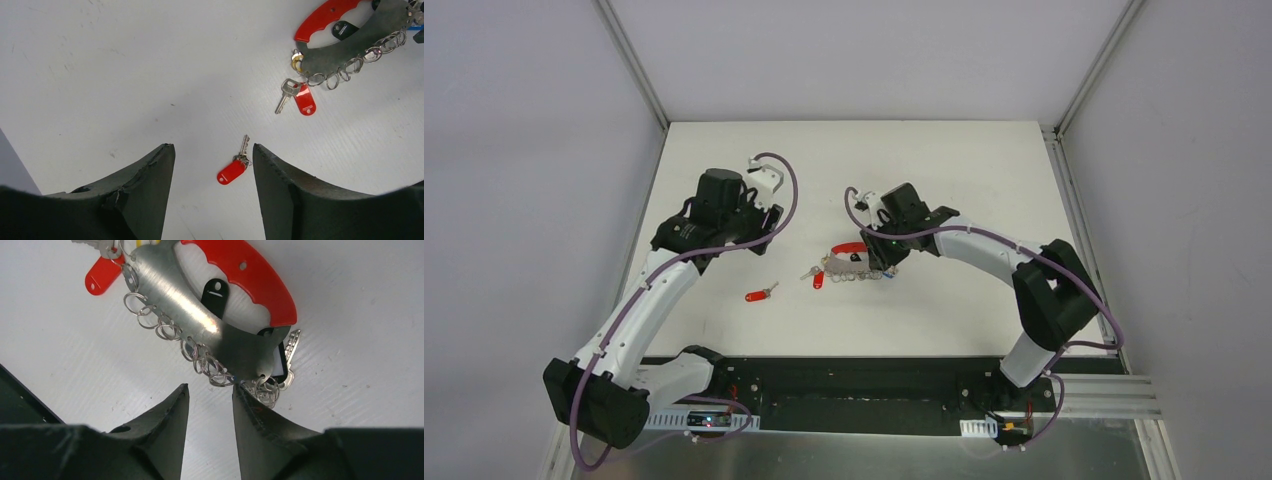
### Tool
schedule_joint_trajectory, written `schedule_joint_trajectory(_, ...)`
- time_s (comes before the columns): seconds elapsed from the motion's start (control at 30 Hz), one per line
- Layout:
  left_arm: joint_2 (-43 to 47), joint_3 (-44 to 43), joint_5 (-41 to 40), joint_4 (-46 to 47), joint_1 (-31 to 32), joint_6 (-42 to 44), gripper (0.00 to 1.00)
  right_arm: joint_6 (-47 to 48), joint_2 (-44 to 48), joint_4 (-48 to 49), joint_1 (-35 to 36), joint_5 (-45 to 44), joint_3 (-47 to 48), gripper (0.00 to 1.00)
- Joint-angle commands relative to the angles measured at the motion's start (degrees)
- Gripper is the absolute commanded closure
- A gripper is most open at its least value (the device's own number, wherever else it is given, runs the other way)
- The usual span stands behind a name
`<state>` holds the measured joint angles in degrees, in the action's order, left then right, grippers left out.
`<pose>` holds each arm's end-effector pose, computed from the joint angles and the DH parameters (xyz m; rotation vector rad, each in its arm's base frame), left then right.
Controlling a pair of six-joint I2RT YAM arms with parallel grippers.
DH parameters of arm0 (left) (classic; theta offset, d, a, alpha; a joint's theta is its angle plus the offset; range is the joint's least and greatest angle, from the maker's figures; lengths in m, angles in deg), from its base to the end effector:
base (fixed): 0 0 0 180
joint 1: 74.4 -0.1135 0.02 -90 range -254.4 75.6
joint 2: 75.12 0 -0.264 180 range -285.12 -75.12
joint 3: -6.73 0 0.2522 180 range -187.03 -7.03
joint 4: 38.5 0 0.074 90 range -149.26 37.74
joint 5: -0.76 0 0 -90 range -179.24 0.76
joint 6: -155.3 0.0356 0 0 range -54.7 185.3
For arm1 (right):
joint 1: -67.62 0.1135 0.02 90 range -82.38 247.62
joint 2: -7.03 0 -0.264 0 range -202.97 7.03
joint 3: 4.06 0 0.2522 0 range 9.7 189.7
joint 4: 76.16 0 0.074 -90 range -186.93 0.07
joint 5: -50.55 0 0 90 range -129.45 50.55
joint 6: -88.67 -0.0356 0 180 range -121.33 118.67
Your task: Put the keys on the keyring
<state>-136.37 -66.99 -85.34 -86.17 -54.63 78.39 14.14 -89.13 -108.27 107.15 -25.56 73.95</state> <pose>0.2145 -0.0797 0.3363 0.6555 2.0864 -0.1404 0.2702 0.2341 0.2139 -1.2372 2.1411 0.4804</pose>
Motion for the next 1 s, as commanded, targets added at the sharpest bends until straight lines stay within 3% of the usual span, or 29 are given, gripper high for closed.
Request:
schedule_joint_trajectory(0.0,-0.4,-0.3,0.6,-0.2,-0.4,-0.2,0.40,1.2,0.9,-1.6,0.4,2.1,-0.6,0.60)
schedule_joint_trajectory(0.97,0.4,1.1,1.2,0.7,-0.5,-0.6,0.40,6.4,-3.7,4.3,5.0,-9.7,-4.0,0.59)
